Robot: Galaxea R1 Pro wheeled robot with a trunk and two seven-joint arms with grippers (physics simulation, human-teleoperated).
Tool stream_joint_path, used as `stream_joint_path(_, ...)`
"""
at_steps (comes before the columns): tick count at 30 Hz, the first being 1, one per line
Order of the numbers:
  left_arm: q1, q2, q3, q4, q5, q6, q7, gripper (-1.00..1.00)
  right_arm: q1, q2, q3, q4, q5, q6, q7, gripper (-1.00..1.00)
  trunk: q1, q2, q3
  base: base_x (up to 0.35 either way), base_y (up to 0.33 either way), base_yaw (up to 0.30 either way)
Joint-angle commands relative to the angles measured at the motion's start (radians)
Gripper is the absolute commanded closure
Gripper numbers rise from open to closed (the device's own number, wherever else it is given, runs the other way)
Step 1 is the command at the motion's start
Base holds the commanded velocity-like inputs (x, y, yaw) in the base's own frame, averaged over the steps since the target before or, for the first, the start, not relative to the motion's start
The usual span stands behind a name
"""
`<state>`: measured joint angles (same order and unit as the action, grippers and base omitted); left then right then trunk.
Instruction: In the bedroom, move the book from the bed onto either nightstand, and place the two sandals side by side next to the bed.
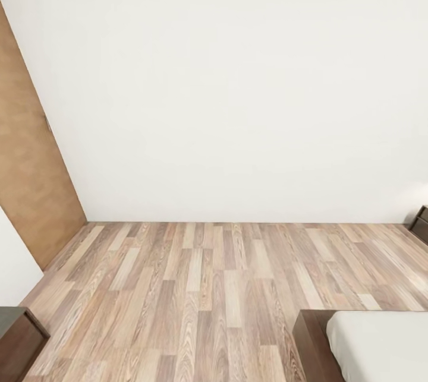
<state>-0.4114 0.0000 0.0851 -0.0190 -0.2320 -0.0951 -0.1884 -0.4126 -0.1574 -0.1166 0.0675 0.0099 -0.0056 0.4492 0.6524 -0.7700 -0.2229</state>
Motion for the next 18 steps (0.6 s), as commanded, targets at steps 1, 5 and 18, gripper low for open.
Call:
stream_joint_path(1,-0.001,0.000,0.009,0.001,-0.010,-0.003,-0.002,-1.00,-0.002,-0.001,-0.008,0.003,0.001,-0.001,0.003,-1.00,0.001,-0.001,-0.001,0.331,0.000,0.000)
stream_joint_path(5,-0.001,0.000,0.009,0.001,-0.010,-0.003,-0.002,-1.00,-0.002,-0.001,-0.008,0.003,0.001,-0.001,0.003,-1.00,0.001,-0.001,-0.001,0.331,0.000,0.000)
stream_joint_path(18,-0.001,0.000,0.009,0.001,-0.009,-0.003,-0.002,-1.00,-0.002,-0.001,-0.008,0.003,0.001,-0.001,0.003,-1.00,0.001,-0.001,-0.001,0.331,0.000,0.000)
